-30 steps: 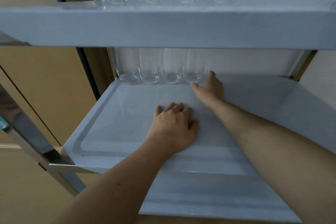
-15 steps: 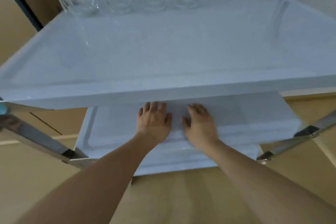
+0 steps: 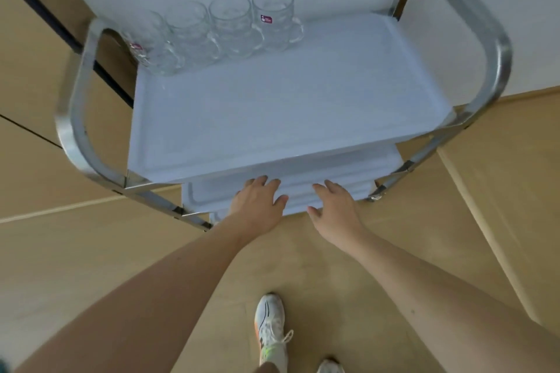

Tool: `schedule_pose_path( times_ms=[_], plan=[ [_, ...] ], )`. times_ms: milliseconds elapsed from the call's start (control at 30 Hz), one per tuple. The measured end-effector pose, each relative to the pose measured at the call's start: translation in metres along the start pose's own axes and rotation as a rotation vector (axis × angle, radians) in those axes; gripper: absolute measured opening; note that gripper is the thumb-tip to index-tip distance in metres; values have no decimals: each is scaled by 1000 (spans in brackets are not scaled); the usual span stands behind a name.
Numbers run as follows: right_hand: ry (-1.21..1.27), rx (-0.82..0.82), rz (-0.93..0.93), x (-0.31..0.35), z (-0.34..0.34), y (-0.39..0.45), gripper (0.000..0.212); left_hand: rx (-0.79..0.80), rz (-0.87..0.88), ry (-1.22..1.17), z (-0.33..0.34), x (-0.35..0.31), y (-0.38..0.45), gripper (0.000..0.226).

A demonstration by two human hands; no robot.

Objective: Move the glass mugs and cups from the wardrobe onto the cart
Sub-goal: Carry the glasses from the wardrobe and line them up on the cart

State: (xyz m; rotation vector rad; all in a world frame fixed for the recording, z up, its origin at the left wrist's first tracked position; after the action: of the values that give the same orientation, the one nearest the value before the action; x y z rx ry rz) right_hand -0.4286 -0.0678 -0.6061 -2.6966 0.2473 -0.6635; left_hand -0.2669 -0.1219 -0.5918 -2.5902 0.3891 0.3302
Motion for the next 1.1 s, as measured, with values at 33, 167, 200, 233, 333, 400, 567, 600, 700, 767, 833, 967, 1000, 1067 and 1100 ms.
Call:
schedule_pose_path(
  times_ms=[33, 167, 200, 233, 333, 400, 567, 600, 700, 767, 833, 967, 1000, 1067, 1100],
  plan=[
    [11, -10, 2, 4, -17, -15, 62, -3, 8, 1, -13, -10, -14, 55],
    [27, -91, 5, 19, -105, -67, 63, -76, 71, 39, -81, -60, -63, 52],
    [28, -116, -1, 23, -130, -78, 63, -106, 97, 59, -101, -76, -73, 52],
    [29, -143, -7, 27, -156, -89, 63, -137, 126, 81, -122, -93, -83, 53],
    [21, -229, -21, 37, -228, -112, 65, -216, 201, 136, -182, -144, -103, 55],
    [11, -326, -27, 42, -281, -133, 66, -295, 276, 154, -228, -187, -119, 57],
    [-13, -554, -19, 35, -391, -175, 64, -439, 450, 127, -312, -283, -147, 56],
    [-8, -587, -9, 30, -407, -182, 64, -454, 481, 108, -321, -299, -150, 54],
    [11, -655, 65, 5, -446, -201, 66, -465, 573, 74, -336, -348, -149, 54],
    [15, -695, 139, -16, -466, -216, 69, -449, 657, 91, -340, -385, -145, 57],
    [-1, -762, 220, -39, -485, -233, 71, -454, 774, 116, -343, -426, -141, 59],
    [-7, -895, 393, -79, -516, -275, 70, -414, 977, 162, -339, -495, -142, 61],
    [-9, -916, 439, -87, -520, -286, 70, -403, 1022, 195, -336, -509, -143, 61],
    [-7, -950, 532, -99, -526, -306, 69, -390, 1108, 231, -332, -536, -144, 61],
    [5, -968, 576, -105, -527, -316, 68, -375, 1147, 227, -331, -547, -145, 61]
  ],
)
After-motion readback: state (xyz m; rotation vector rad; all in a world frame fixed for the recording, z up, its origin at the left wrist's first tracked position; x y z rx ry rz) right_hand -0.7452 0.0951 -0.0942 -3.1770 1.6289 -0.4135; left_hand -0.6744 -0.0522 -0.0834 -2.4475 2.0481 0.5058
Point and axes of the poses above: each hand's wrist, its own y-axis towards the middle knuckle, its own z-axis out of the palm, x = y × z, the point moved 8 cm from there along y, towards the middle knuckle, and after that the axes turned 1 degree about x, right-handed, at the moved point
